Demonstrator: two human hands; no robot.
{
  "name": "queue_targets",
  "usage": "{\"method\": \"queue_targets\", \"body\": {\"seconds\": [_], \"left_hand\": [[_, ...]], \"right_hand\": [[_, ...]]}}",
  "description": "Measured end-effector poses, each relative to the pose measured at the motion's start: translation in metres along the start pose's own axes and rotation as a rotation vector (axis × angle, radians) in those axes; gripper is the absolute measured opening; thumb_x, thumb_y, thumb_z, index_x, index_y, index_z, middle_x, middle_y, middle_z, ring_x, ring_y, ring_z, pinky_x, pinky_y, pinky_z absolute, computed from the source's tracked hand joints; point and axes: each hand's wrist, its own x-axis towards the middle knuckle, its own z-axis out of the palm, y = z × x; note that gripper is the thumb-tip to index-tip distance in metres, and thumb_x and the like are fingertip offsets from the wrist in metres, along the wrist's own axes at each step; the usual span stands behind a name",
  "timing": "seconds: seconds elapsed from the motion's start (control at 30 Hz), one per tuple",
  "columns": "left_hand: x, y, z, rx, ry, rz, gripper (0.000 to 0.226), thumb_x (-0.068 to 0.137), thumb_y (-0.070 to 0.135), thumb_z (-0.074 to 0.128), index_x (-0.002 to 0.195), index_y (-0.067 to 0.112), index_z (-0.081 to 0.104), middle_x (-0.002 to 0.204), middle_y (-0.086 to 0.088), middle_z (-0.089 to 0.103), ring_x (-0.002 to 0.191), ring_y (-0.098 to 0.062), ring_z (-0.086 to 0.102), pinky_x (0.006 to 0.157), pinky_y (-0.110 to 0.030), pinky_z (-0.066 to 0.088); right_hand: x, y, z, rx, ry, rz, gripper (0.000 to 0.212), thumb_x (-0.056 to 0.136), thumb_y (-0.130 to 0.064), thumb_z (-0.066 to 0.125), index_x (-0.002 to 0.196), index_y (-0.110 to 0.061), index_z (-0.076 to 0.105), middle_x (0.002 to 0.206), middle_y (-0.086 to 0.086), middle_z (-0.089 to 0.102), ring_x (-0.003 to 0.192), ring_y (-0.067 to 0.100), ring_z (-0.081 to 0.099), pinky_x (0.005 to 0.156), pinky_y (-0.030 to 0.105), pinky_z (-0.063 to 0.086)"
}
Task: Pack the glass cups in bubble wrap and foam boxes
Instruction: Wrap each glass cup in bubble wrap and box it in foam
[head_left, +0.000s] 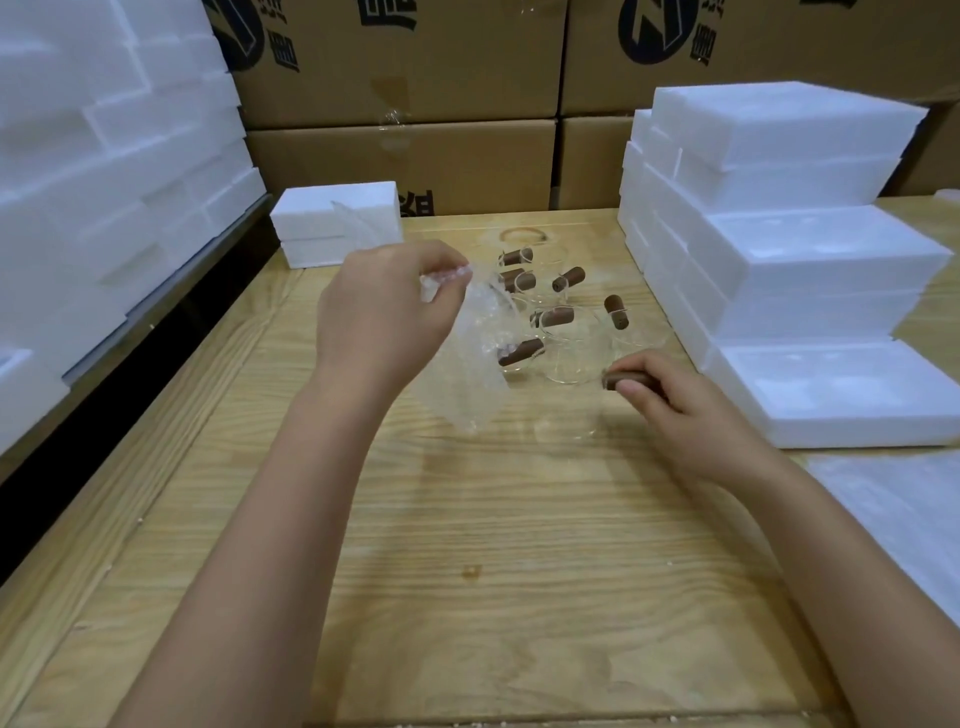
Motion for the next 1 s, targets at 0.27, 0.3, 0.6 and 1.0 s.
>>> {"method": "queue_targets", "body": {"seconds": [0.27,0.3,0.6,1.0], "left_hand": [[-0.004,0.001,0.012,-0.086,-0.027,-0.063,0.016,0.092,0.033,0.06,0.099,0.028,0.073,0.096,0.012,0.071,0.081,-0.009,0.054,0.072,-0.029,0.048],[-0.004,0.002,0.012,-0.099,-0.034,-0.064,0.016,0.093,0.034,0.06,0.1,0.029,0.073,0.096,0.012,0.072,0.083,-0.01,0.057,0.073,-0.03,0.049],[-0.007,0.018,0.007,-0.355,-0.129,0.032,0.01,0.088,0.024,0.068,0.087,0.032,0.074,0.081,0.02,0.068,0.061,-0.002,0.05,0.063,-0.024,0.044],[-0.007,0.029,-0.01,-0.611,-0.185,0.107,0.013,0.089,0.018,0.068,0.081,0.026,0.072,0.077,0.013,0.071,0.074,-0.038,0.053,0.059,-0.024,0.039]], "right_hand": [[-0.008,-0.017,-0.013,0.474,0.049,-0.178,0.011,0.091,-0.014,0.057,0.101,-0.015,0.062,0.07,-0.019,0.061,0.063,0.001,0.047,0.064,0.013,0.041],[-0.009,-0.021,-0.009,0.502,0.029,-0.203,0.012,0.089,-0.015,0.058,0.1,-0.014,0.062,0.071,-0.018,0.062,0.063,0.001,0.047,0.064,0.013,0.041],[-0.015,-0.041,0.006,0.582,0.056,-0.23,0.015,0.087,-0.016,0.06,0.101,-0.012,0.062,0.082,-0.02,0.07,0.072,-0.006,0.061,0.07,0.007,0.044],[-0.02,-0.045,-0.003,-0.038,0.34,-0.38,0.017,0.085,-0.018,0.063,0.1,-0.026,0.064,0.089,-0.01,0.055,0.085,-0.003,0.052,0.081,0.007,0.038]]}}
